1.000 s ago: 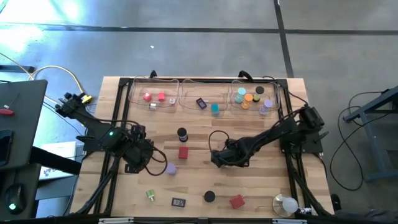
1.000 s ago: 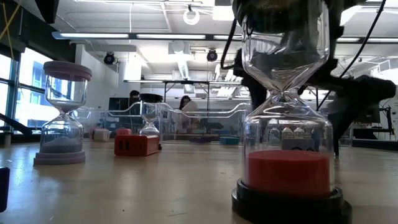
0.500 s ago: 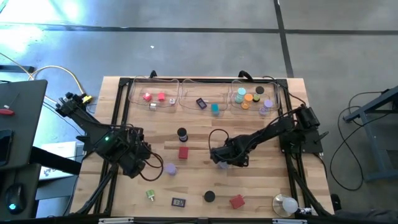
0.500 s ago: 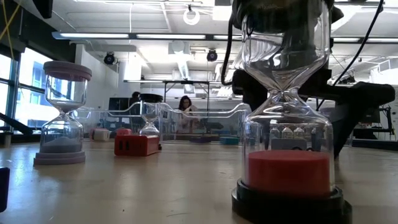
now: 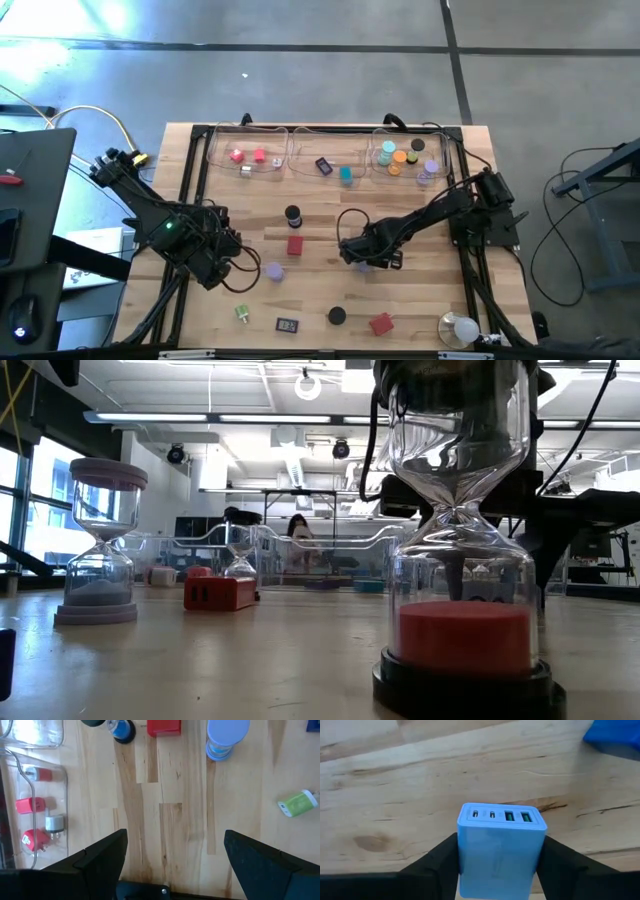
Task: Pick & Place Office items
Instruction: Put the purple charger adapter into the left transparent bin
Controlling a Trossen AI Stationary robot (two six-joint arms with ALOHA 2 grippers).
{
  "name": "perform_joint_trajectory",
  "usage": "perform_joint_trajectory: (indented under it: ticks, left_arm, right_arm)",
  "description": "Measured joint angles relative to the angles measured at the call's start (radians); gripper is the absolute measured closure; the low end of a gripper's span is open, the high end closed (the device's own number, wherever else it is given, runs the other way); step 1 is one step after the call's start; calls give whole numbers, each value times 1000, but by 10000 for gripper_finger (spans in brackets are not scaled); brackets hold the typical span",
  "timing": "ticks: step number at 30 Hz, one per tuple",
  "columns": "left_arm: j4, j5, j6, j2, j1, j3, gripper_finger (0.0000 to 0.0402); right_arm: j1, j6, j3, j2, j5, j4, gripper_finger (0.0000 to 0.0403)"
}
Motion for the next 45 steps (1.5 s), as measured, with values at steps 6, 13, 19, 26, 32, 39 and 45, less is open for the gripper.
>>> perform_joint_trajectory:
  ticks: [6,13,19,26,32,39,45]
  left_arm:
    - [0,0,-6,0,0,0,77]
    - [0,0,-8,0,0,0,77]
    - [0,0,-14,0,0,0,77]
    - [0,-58,1,0,1,0,77]
    - [3,-255,34,-1,4,0,77]
    - [134,-428,77,-2,45,0,77]
    - [330,-269,229,-2,158,0,78]
  right_arm:
    - [0,-30,0,0,-1,-3,205]
    - [2,-105,1,0,21,-20,199]
    - [18,-159,1,0,27,-13,203]
    - [76,-185,-2,-41,145,96,203]
    - [101,-303,0,-128,309,268,203]
    - [66,-624,1,-236,454,501,203]
    - [-9,-988,0,-349,475,646,203]
